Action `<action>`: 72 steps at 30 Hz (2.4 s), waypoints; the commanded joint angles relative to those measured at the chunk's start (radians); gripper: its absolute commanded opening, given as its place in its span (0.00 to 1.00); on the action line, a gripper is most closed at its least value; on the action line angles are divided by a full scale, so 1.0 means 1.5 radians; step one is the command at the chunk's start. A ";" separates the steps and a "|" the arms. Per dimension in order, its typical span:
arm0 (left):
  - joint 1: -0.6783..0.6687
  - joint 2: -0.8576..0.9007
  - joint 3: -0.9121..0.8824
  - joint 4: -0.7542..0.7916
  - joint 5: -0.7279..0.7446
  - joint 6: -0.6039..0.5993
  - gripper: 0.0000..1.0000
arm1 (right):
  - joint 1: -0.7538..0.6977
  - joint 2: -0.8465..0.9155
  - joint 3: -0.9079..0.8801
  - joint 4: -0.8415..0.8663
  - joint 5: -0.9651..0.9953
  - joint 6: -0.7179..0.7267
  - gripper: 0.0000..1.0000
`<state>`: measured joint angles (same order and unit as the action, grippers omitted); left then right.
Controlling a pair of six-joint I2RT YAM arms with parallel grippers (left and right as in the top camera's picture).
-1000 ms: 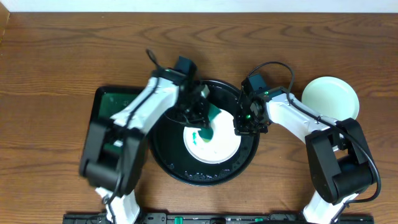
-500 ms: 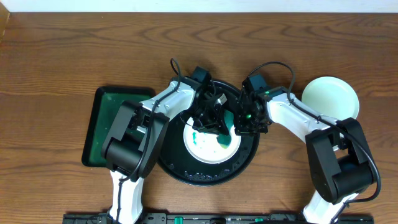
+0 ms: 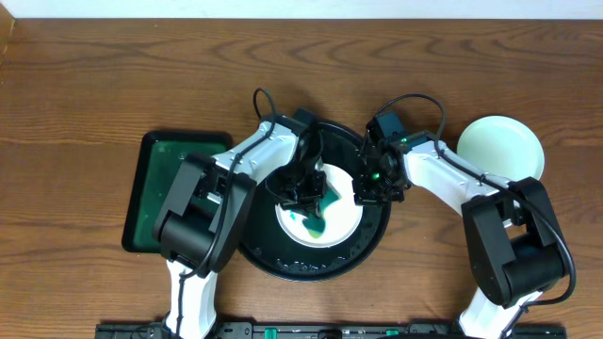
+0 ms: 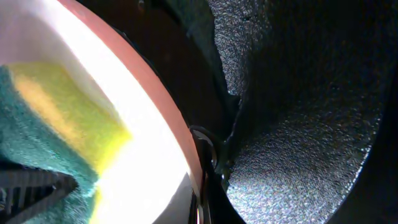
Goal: Clean dirty plates on tray and stack at the side
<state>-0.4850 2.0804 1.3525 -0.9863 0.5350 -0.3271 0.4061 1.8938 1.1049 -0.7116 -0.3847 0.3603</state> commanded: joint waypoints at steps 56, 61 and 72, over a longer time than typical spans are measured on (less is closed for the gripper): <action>-0.016 -0.038 0.057 0.227 -0.126 0.046 0.07 | -0.015 0.033 -0.009 -0.054 0.074 0.018 0.01; -0.010 -0.039 0.057 0.254 -0.132 0.045 0.07 | -0.015 0.033 -0.009 -0.054 0.074 0.018 0.01; 0.015 -0.036 0.057 0.212 -0.412 0.061 0.07 | -0.014 0.033 -0.009 -0.062 0.074 0.016 0.01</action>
<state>-0.5041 2.0407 1.4174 -0.6449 0.1604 -0.2672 0.3828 1.9129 1.1320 -0.7624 -0.3996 0.4313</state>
